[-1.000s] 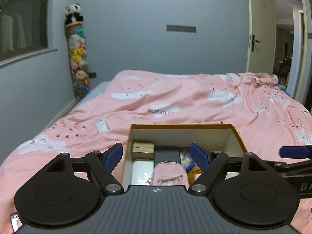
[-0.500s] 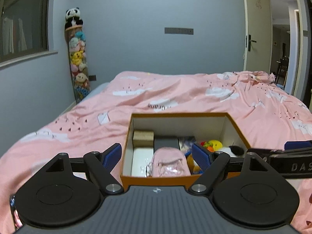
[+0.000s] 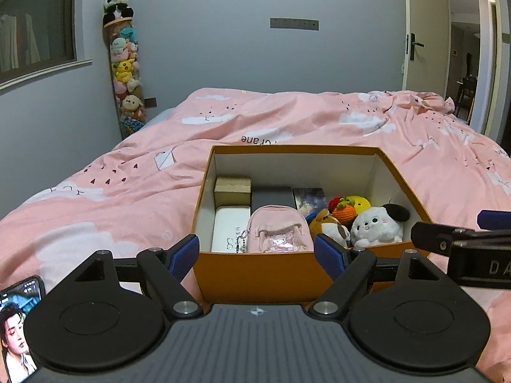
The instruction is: Organize objects
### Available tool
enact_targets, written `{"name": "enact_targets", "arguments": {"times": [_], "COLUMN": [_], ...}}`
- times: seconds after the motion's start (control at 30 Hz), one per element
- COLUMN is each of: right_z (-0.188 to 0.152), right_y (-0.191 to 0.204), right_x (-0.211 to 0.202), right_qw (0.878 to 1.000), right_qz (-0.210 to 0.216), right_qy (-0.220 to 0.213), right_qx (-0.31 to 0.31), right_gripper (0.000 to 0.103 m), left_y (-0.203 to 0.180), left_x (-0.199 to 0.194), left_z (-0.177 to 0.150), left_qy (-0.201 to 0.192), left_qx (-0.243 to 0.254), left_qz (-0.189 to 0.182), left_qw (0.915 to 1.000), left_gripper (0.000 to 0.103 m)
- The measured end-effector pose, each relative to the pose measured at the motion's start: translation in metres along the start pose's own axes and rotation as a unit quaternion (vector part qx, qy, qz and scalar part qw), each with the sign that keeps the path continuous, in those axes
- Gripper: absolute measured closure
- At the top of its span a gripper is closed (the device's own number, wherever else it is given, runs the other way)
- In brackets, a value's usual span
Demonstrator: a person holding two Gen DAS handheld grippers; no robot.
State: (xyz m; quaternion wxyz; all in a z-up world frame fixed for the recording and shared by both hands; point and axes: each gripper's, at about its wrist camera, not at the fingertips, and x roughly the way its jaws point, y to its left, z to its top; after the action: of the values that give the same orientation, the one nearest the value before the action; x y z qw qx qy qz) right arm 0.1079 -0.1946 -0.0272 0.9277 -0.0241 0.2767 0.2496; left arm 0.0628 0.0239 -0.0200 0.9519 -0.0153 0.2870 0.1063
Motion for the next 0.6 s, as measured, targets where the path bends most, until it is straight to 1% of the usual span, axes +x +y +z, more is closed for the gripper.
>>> {"name": "enact_targets", "arguments": {"times": [0.17, 0.6], "right_z": [-0.0049, -0.0071], "right_y": [0.0006, 0.0018], "right_x": [0.0045, 0.0086], "right_qw": [1.0, 1.0], "right_qz": [0.001, -0.001], "right_qy": [0.01, 0.016], "right_qx": [-0.002, -0.005], "right_gripper": [0.001, 0.001], "left_y": [0.0003, 0.0007], "left_x": [0.0035, 0.0103], "left_z": [-0.0024, -0.0058], "left_qy": [0.009, 0.028], "left_qx": [0.0, 0.005], "left_qz": [0.0, 0.004], "left_qw": [1.0, 0.9996], "left_gripper": [0.008, 0.008]}}
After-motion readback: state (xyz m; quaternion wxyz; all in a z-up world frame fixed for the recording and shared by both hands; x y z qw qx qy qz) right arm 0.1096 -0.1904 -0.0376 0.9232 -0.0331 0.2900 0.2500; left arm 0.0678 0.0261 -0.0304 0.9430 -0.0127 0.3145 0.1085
